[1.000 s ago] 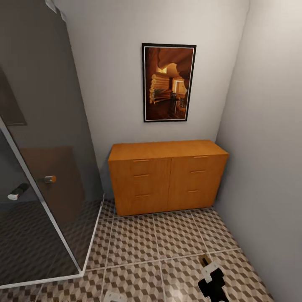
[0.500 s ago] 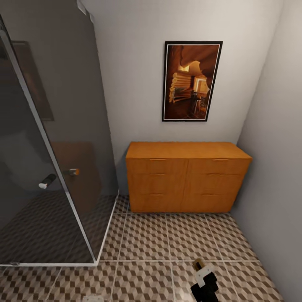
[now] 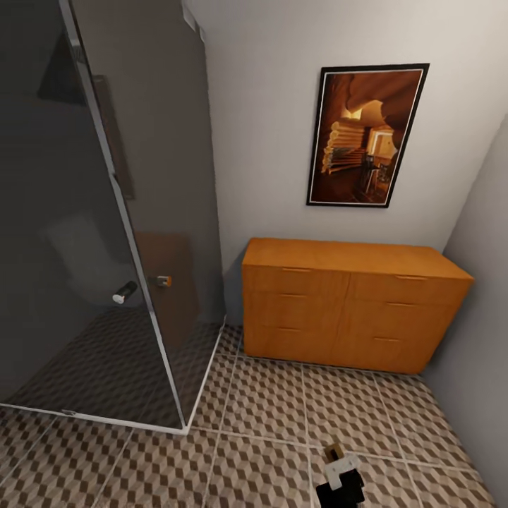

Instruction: Take the four mousetraps from the cabinet in the bathroom and place them on the bathroom floor. Make sure all four end up on the same floor surface, and ensure that at least two of them are either under or directly next to the same bathroom sink.

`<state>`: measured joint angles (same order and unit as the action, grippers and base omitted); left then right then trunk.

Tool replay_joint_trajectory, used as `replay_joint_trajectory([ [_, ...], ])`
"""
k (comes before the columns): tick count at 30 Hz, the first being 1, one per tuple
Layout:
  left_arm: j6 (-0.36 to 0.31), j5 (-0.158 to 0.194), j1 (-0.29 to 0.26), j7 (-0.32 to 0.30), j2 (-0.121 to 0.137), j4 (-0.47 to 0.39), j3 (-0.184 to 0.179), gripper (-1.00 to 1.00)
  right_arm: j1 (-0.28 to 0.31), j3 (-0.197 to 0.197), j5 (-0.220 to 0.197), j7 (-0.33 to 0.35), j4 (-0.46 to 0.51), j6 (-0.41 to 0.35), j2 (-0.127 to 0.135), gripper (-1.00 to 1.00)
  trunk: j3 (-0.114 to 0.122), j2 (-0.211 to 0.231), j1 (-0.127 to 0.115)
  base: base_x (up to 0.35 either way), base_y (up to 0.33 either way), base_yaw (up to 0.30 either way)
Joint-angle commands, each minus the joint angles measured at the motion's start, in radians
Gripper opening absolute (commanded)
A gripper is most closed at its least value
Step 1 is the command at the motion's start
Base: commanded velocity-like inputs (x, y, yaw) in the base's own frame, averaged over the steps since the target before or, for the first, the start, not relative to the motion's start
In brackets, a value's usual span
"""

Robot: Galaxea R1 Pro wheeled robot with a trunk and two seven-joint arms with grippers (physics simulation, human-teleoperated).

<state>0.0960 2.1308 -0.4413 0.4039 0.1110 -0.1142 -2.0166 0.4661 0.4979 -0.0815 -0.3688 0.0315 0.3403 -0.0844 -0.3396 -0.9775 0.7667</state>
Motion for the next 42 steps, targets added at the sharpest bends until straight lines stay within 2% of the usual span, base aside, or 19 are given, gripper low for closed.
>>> replay_joint_trajectory([
  [1,0.007,0.011,0.002,0.007,0.003,-0.005,-0.009,-1.00,0.000,0.006,-0.048,-0.007,-0.002,0.004,-0.002,-1.00,-0.001,-0.001,0.000,0.000,0.000,0.287],
  [4,0.007,0.014,0.014,0.007,0.006,-0.006,-0.009,-1.00,-0.001,0.002,-0.119,-0.015,-0.002,0.003,-0.004,-1.00,-0.001,-0.001,0.000,0.000,0.000,0.287],
  [6,0.007,0.014,0.017,0.005,0.007,-0.007,-0.009,-1.00,-0.002,0.001,-0.134,-0.016,-0.002,0.003,-0.004,-1.00,-0.001,-0.001,0.000,0.000,0.000,0.288],
  [42,0.007,0.014,0.019,-0.003,-0.001,-0.022,-0.012,-1.00,-0.003,0.004,-0.136,-0.008,-0.015,0.006,0.004,-1.00,0.001,-0.001,0.000,0.000,0.000,0.290],
])
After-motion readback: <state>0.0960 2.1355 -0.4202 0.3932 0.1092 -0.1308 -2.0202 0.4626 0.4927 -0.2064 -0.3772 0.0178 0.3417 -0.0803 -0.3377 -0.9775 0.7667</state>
